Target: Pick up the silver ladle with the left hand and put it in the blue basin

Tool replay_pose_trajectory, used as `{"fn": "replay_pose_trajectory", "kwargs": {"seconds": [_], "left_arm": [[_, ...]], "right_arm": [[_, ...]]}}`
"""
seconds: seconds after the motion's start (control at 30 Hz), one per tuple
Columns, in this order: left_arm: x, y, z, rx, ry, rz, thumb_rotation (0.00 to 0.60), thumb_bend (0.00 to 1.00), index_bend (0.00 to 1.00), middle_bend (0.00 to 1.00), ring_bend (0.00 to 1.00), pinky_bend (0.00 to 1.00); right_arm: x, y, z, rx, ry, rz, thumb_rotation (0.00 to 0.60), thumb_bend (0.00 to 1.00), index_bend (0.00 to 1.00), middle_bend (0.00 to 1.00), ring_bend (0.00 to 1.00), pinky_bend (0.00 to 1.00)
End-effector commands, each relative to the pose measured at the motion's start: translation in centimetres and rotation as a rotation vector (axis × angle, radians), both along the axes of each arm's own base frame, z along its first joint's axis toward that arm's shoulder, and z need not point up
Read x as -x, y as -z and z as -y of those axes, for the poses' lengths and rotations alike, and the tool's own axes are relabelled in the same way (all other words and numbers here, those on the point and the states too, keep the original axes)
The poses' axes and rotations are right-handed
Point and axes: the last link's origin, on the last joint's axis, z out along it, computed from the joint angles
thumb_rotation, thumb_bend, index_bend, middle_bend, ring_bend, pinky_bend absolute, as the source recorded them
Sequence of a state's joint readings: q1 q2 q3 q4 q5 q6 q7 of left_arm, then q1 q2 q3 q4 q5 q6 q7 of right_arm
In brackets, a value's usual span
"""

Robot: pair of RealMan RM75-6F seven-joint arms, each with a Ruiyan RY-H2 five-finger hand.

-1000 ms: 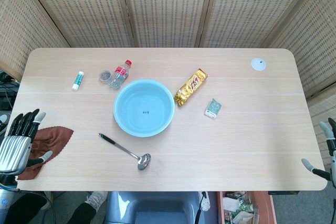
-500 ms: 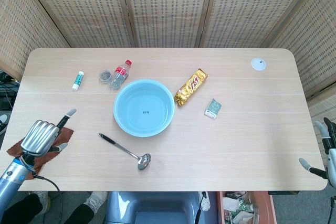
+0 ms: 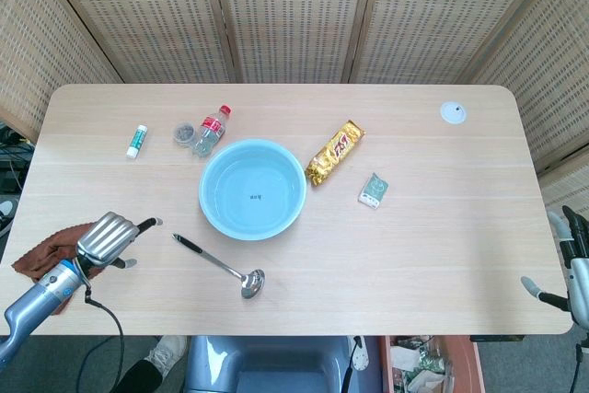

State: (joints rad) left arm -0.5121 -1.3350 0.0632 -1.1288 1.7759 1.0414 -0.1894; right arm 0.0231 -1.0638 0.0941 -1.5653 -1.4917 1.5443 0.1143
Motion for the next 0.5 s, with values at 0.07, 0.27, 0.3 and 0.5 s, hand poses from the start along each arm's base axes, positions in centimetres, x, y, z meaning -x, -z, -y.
{"fn": "replay_pose_trajectory", "kwargs": {"seconds": [0.07,0.27,0.3,0.5], "left_arm": [[-0.7,1.6,-0.9,0.033,0.013,0.006,0.6,0.2,0.33,1.0,0.97,1.0],[-1.6,2.9,-1.7,0.045,0.023,0.006,0.6,0.3,0.34,1.0,0.97,1.0],[-1.8,3.3,-1.9,0.046,0.025,0.005,0.6,0.32,0.35,1.0,0.97,1.0],[-2.5,5.3,-2.2,0.056,0.034,0.001,0.6,0.35,0.36,1.0,0.97,1.0]], "right_arm": [[0.0,0.0,0.0,0.0,-0.001,0.001,0.6,0.0,0.0,0.0,0.0,0.0],[0.1,-0.1,0.0,0.0,0.003,0.004,0.6,0.0,0.0,0.0,0.0,0.0],[0.1,-0.1,0.0,-0.001,0.003,0.004,0.6,0.0,0.0,0.0,0.0,0.0],[0.2,-0.2,0.1,0.0,0.005,0.01,0.6,0.0,0.0,0.0,0.0,0.0]]}}
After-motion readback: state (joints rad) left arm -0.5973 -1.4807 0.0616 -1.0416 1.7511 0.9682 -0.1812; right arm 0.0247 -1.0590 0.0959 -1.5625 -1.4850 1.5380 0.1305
